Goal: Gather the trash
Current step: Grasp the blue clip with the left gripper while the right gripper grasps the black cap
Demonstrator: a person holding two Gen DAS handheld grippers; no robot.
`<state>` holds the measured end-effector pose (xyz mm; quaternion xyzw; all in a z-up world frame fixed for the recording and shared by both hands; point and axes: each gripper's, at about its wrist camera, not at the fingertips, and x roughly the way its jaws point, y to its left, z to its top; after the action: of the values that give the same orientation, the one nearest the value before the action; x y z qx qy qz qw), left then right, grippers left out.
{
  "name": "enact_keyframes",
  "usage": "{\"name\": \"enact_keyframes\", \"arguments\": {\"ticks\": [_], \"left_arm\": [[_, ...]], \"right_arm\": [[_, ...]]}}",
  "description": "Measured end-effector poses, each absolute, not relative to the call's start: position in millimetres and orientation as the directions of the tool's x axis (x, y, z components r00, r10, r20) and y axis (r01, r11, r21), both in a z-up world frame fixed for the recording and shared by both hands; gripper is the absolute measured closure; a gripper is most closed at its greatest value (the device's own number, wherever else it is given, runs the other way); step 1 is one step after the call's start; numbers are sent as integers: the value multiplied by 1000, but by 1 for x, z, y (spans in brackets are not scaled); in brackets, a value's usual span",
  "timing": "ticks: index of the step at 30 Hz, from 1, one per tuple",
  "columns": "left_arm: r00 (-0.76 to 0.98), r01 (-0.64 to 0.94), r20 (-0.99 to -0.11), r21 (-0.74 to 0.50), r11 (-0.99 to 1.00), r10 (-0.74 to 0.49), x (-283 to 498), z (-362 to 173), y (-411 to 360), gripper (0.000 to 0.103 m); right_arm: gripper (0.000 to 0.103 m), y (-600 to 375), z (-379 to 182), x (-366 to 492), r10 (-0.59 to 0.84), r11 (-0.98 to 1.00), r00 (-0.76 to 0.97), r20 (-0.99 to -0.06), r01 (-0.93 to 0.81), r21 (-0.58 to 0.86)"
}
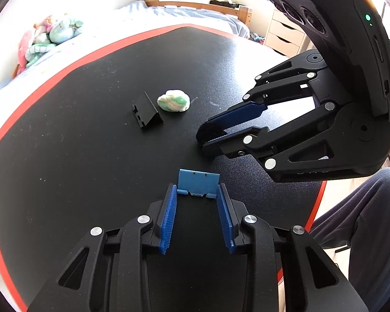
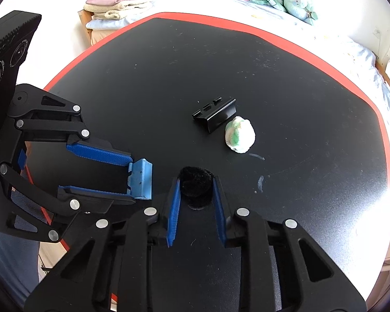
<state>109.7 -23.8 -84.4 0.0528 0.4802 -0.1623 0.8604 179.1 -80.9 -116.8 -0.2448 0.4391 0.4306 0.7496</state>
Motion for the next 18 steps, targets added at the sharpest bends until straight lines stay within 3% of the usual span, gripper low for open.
{"name": "enact_keyframes", "arguments": {"ticks": [18], "left_arm": [[536,312,-809,-75,947,-240,76,-49,-33,72]], "right_arm": [[79,-139,-75,130,497,591,317,-808,-805,47]]}}
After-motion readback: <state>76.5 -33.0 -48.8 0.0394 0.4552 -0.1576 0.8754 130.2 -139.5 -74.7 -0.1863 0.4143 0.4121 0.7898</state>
